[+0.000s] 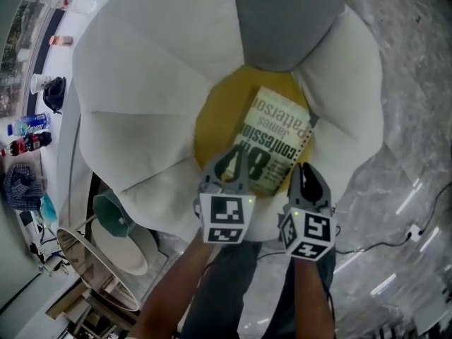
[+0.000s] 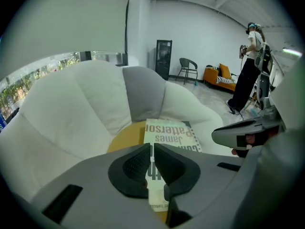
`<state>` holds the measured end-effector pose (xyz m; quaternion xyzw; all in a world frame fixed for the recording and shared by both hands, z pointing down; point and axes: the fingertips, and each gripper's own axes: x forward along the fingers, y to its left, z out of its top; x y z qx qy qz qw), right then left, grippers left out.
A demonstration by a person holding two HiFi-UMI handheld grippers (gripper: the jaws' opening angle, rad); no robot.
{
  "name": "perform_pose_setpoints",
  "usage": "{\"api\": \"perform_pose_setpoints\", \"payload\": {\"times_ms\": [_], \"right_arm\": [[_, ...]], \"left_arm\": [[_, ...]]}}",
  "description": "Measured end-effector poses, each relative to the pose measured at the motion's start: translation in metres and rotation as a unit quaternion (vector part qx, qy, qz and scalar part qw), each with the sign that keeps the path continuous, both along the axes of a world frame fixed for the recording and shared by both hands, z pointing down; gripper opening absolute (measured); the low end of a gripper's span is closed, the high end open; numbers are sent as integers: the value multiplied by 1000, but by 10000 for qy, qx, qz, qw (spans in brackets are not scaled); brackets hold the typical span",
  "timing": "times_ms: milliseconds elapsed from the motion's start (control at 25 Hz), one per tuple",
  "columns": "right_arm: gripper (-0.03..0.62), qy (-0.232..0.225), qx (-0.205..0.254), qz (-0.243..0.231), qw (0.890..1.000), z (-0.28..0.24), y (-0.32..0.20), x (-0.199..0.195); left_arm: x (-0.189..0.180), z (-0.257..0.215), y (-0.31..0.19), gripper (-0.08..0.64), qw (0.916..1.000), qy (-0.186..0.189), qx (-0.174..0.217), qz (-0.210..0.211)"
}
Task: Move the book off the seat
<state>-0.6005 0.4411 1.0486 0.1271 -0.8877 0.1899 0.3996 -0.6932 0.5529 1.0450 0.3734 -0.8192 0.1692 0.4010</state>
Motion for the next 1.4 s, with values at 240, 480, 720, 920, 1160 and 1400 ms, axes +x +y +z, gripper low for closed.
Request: {"api": "perform_pose_setpoints", "payload": {"times_ms": [240, 480, 720, 920, 1160, 1400], "right_arm": [[84, 348, -345, 74, 9988, 32, 5, 2], [100, 531, -485, 233, 9971, 53, 6, 8], [118, 612, -865, 443, 9934, 74, 7, 8], [120, 477, -1320, 660, 9879, 81, 8, 8], [120, 475, -1397, 708, 9865, 81, 8, 7], [112, 504, -1237, 753, 9882, 77, 4, 9]], "left_arm": [[0, 41, 5, 119, 9975, 646, -282, 105], [3, 71, 11, 167, 9929, 1053, -484, 262], [1, 81, 2, 178, 9900, 1268, -378, 495], [3, 86, 0, 178, 9856, 1566, -219, 596], [3, 85, -1, 173, 9862, 1543, -164, 577], [8, 79, -2, 169, 9881, 1436, -264, 490]]}}
